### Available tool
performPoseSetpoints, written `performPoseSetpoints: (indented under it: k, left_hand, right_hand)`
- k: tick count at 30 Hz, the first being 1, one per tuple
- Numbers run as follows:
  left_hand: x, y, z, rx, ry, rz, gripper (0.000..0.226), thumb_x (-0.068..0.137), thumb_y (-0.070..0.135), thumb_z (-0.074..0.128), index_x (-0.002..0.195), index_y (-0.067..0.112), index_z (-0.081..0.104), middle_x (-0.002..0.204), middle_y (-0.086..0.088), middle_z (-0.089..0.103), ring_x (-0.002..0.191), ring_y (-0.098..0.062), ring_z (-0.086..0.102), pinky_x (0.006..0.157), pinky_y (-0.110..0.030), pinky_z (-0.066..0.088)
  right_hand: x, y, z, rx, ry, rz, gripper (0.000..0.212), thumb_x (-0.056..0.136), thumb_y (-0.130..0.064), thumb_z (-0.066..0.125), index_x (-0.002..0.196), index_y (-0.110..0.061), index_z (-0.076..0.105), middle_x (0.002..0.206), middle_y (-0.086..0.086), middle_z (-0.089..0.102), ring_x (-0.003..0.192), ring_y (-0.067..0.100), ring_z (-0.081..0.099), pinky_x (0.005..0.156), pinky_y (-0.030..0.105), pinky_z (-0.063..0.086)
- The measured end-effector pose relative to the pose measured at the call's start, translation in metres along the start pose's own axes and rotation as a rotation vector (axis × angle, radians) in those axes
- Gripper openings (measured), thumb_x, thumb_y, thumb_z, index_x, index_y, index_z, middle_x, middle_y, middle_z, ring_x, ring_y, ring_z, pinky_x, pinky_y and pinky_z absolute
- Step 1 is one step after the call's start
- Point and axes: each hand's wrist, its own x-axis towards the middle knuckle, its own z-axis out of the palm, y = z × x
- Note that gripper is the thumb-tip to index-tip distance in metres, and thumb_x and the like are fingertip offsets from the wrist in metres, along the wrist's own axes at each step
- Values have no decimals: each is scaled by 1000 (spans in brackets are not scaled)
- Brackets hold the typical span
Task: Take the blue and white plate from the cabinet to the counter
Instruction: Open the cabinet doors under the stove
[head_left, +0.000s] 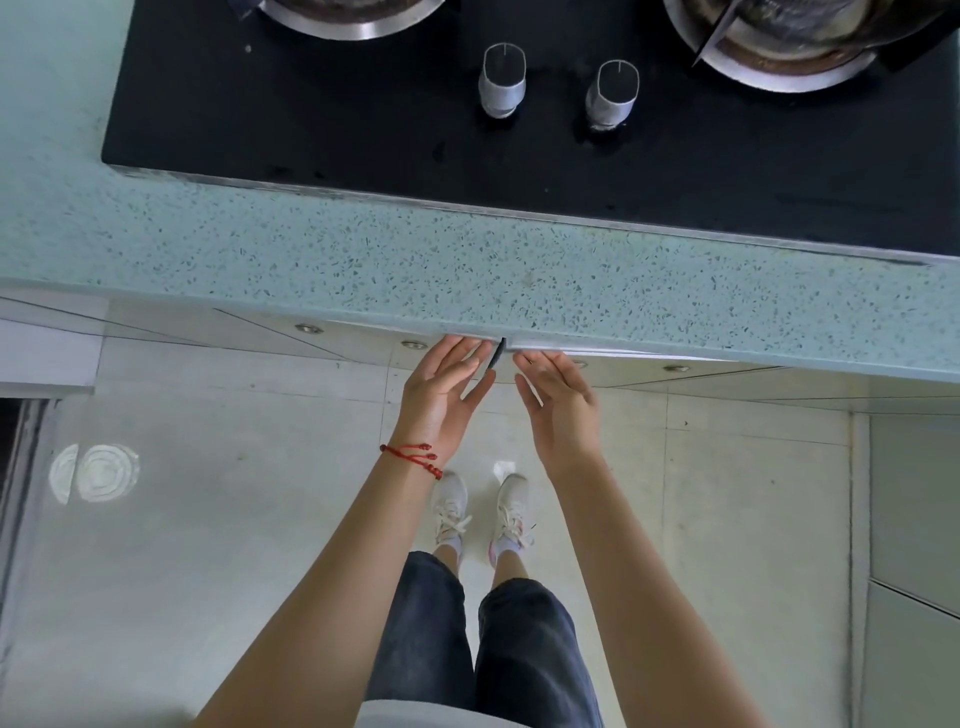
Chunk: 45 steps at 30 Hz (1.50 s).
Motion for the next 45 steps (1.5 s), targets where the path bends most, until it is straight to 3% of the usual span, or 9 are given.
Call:
performPoseSetpoints:
  k: [7,13,16,19,23,28,32,37,45]
  left_hand:
    - [-19,-8,-10,71,55,50,24,83,-10,50,93,9,60,100,-8,63,94,-14,66,86,-25,53]
    - [-36,-18,-23,212,142,111,15,82,-8,53,85,5,59,88,-12,63,86,-19,64,82,-25,55]
    - [-45,-24,-33,322,214,152,15,83,-4,55,83,9,62,83,-8,67,81,-17,66,76,-24,56]
    - [-51,-28,-40,390,298,167,11,83,2,59,80,12,63,68,7,72,71,-10,69,69,-21,57]
    - [-54,-33,-36,645,407,242,20,80,14,65,62,22,63,51,16,66,57,-2,63,62,-23,53]
    - [-59,-37,-28,754,512,310,37,75,13,70,45,16,50,33,12,53,41,-2,52,46,-3,38]
    - [-67,-42,-32,659,587,307,36,71,12,74,60,18,41,60,-3,55,55,-13,51,52,-11,44]
    - [-78,-41,-36,676,568,312,32,73,9,72,68,18,42,62,4,49,56,-8,49,46,-1,40]
    - [-98,-45,-52,739,545,338,29,75,9,70,89,3,46,63,4,48,57,-7,49,45,-1,40]
  right_hand:
    - [-19,12,-19,-98,21,-6,25,80,10,55,73,-13,59,68,-3,70,82,14,64,86,25,48]
    - [-40,20,-34,-195,97,-41,21,82,7,56,69,-9,56,61,-4,68,76,17,63,91,30,50]
    - [-48,24,-36,-286,196,-64,18,83,-1,60,67,-9,55,56,-6,67,71,16,63,86,28,53]
    - [-54,29,-37,-388,329,-95,21,80,-10,67,65,-10,52,60,0,60,65,14,61,77,21,54]
    - [-59,37,-41,-471,439,-112,31,76,-22,72,66,-10,46,59,1,54,62,14,53,67,20,47]
    - [-64,45,-42,-626,495,-136,39,72,-29,74,68,-10,41,58,-1,43,56,14,39,55,21,39]
    - [-70,47,-45,-665,501,-145,35,74,-23,72,68,-12,39,60,-1,38,54,13,35,53,21,36]
    - [-82,52,-54,-666,501,-194,33,77,-18,68,68,-14,36,59,-3,35,52,13,32,50,18,34]
    - [-98,57,-72,-668,481,-249,24,80,-17,65,77,-13,41,63,-3,38,54,12,37,55,20,36]
